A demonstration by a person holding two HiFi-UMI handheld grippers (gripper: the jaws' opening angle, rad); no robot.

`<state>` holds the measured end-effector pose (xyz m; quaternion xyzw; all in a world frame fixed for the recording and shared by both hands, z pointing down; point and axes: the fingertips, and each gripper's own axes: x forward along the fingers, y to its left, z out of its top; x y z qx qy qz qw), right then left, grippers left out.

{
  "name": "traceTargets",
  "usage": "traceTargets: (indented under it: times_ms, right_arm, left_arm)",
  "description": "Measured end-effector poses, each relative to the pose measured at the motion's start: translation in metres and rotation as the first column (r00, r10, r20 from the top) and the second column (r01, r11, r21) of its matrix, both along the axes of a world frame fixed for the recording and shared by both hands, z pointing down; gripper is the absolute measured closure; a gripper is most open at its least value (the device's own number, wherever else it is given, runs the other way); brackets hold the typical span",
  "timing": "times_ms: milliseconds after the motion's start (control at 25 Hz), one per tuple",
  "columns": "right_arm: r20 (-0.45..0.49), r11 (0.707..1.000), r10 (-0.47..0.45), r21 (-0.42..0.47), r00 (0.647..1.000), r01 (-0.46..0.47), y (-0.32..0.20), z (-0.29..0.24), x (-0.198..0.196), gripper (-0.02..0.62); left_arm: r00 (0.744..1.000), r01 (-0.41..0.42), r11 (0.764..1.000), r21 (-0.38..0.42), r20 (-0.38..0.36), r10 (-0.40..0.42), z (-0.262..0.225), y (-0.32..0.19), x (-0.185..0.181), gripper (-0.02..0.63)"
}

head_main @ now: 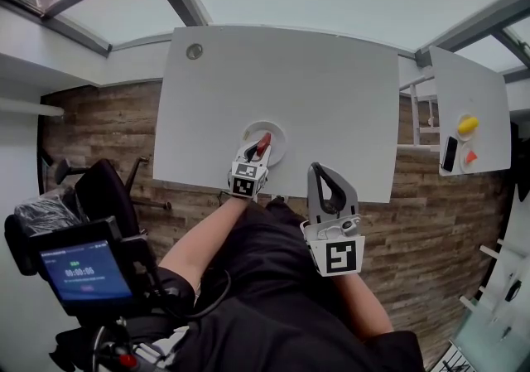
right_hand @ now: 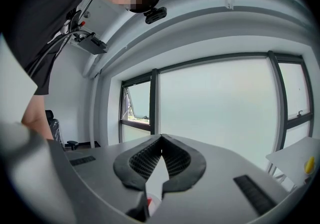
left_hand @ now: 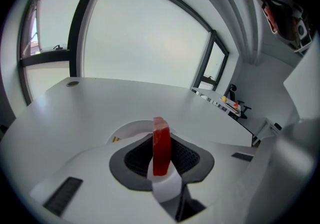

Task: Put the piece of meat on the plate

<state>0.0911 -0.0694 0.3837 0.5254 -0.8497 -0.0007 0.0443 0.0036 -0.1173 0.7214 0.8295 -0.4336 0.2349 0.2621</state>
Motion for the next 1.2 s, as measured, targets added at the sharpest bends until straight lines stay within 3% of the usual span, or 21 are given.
traceTargets:
  times_ms: [240,400,800,960,1200]
  right_arm:
    - [-0.001,1.000,-0.004,0.000,1.000,0.004,-0.001,0.000,0.000,0.591]
    - [-0.007,1.000,-0.007,0.004,1.000,0.007,-0.002,0.000,0.001,0.591]
    - [-0.006,1.000,-0.026,0.005,1.000,0.026,-0.003,0.000,-0.003,0.591]
    - [-0.004,1.000,-0.017,-0.002,1.000,0.017,-0.003,0.002,-0.001,0.591]
    - [-0.009,1.000,-0.020,0.000,1.000,0.020,-0.003,0.003,-0.001,0.591]
  left_arm:
    - [0.995,-0.046,0.999,-0.024,0.084,0.048,0.015,0.009,-0.007,0.511]
    - [0.997,-0.019,1.000,-0.020,0.079,0.021,0.015,0.008,-0.014,0.509]
    - [0.991,-0.042,0.999,-0.029,0.129,0.045,0.021,0.006,-0.015,0.509]
    - [0.994,-0.030,0.999,0.015,0.101,0.028,0.008,0.000,-0.015,0.509]
    - [0.991,-0.030,0.999,0.026,0.134,0.026,0.010,-0.005,-0.021,0.487]
